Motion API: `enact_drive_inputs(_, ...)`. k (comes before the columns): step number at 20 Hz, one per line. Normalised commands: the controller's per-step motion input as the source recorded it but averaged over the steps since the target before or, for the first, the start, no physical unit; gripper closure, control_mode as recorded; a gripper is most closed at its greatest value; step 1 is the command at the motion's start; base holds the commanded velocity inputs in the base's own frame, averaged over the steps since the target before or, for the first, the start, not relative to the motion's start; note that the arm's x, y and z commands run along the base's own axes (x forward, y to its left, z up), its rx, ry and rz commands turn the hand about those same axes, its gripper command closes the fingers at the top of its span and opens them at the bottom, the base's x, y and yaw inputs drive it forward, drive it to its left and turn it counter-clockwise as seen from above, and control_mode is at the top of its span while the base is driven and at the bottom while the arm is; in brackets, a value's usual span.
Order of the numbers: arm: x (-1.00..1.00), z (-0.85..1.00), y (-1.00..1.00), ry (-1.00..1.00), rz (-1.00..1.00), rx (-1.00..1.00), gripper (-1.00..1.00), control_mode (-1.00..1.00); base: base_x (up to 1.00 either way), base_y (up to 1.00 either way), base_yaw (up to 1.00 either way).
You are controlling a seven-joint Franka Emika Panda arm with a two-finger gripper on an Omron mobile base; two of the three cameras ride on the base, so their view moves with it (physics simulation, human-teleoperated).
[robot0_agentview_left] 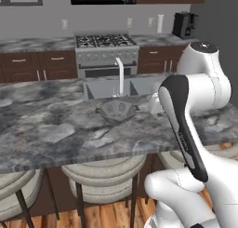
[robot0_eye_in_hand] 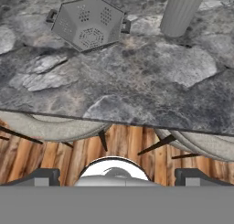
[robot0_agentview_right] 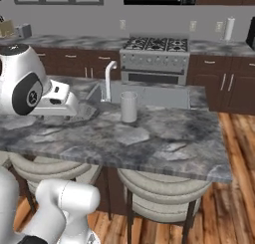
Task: Pick the glass cup and colander and place them in the sink. Then turn on the water.
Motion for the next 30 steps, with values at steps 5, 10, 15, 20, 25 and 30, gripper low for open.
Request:
enact_drive_inputs(5, 0.0, 0.0, 0.0, 0.0, 0.0, 0.0, -1.0, 1.0, 0.99, -0.07, 0.09)
enact_drive_inputs(10, 0.0, 0.0, 0.0, 0.0, 0.0, 0.0, -1.0, 1.0, 1.0, -0.01, 0.1)
enact_drive_inputs(15, 0.0, 0.0, 0.0, 0.0, 0.0, 0.0, -1.0, 1.0, 1.0, 0.0, 0.0)
enact_drive_inputs(20, 0.0, 0.0, 0.0, 0.0, 0.0, 0.0, -1.0, 1.0, 0.99, 0.04, -0.03)
enact_drive_inputs(25, 0.0, 0.0, 0.0, 0.0, 0.0, 0.0, -1.0, 1.0, 0.94, 0.03, -0.08)
enact_drive_inputs(30, 0.69, -0.01, 0.05, 0.01, -0.11, 0.03, -1.0, -1.0, 0.0, 0.0, 0.0)
